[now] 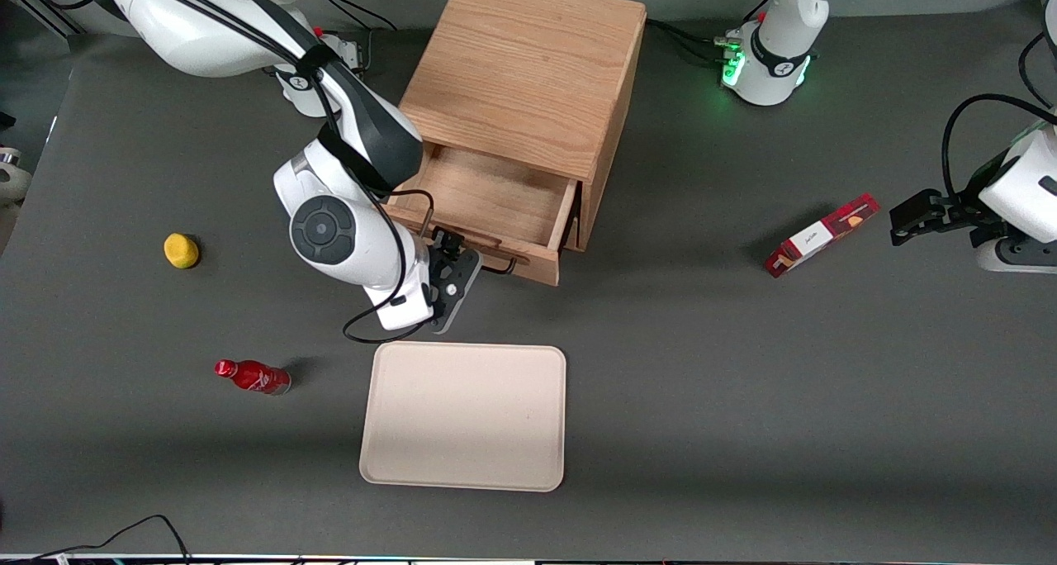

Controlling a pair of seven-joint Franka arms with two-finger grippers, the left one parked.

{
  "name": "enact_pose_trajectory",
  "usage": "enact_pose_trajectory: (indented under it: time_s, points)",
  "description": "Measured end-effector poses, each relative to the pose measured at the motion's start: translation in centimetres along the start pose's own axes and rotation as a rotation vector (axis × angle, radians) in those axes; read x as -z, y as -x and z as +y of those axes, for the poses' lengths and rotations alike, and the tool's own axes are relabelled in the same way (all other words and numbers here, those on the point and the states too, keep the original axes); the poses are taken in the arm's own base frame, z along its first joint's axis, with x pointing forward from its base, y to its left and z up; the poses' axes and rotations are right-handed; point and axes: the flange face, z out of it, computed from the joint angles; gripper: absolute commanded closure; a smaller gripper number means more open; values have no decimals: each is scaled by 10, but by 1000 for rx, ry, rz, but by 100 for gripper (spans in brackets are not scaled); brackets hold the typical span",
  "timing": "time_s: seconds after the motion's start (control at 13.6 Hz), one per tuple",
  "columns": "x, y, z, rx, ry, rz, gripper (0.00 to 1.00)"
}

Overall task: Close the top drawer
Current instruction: 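Push the drawer front with the right gripper into the cabinet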

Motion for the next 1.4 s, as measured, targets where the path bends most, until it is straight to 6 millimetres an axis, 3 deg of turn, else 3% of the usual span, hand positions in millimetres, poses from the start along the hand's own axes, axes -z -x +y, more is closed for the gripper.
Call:
enact_pose_trajectory:
  time_s: [0.37, 1.18, 1.4]
  points:
    - [-4, -1, -25, 31, -7, -18, 0]
    - [-21, -8, -101, 94, -32, -63, 0]
    - [-20, -7, -111, 102, -24, -63, 0]
